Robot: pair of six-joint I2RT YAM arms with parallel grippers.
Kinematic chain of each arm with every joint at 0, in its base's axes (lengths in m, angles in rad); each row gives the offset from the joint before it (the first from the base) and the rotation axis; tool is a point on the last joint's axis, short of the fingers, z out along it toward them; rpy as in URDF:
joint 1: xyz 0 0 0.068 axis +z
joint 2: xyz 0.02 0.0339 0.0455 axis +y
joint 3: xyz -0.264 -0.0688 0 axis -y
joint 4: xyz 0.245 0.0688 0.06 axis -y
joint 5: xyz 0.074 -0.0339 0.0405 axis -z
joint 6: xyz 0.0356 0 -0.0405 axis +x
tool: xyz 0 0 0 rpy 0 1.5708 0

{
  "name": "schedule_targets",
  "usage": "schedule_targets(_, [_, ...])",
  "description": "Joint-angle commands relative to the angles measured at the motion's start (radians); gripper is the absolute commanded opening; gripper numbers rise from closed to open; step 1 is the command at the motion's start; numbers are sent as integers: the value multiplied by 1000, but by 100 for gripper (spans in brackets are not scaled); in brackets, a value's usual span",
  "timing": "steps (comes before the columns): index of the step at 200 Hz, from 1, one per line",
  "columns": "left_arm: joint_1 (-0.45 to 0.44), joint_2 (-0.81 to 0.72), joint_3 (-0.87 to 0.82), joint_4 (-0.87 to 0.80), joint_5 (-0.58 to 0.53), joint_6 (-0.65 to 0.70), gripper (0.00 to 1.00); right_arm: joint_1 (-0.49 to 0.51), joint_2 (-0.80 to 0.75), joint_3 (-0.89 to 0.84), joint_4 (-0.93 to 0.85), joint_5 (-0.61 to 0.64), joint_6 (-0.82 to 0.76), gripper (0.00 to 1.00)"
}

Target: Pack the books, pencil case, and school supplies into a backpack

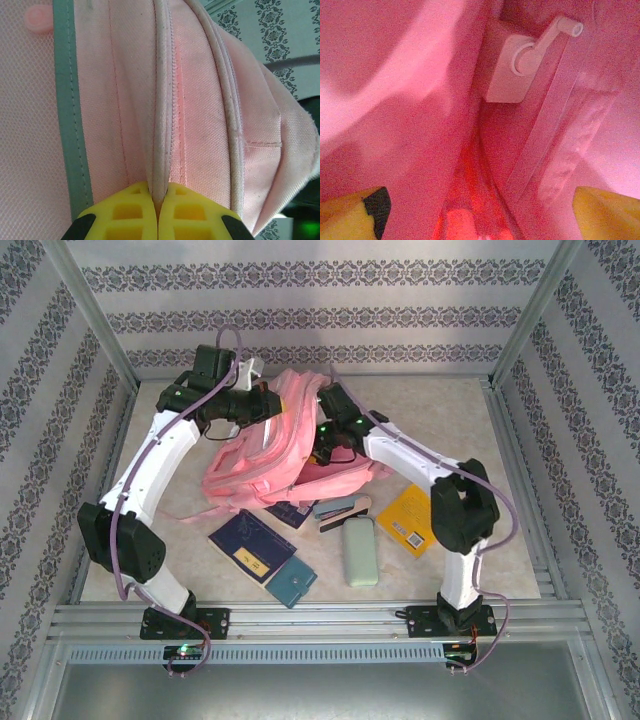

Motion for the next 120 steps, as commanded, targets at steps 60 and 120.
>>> schedule_targets(60, [11, -96, -54, 129, 67, -2, 0, -138, -205, -250, 286, -133, 120, 43])
schedule_targets(120, [10, -109, -58, 111, 54, 9, 0, -159, -345, -221, -21, -26, -128, 61])
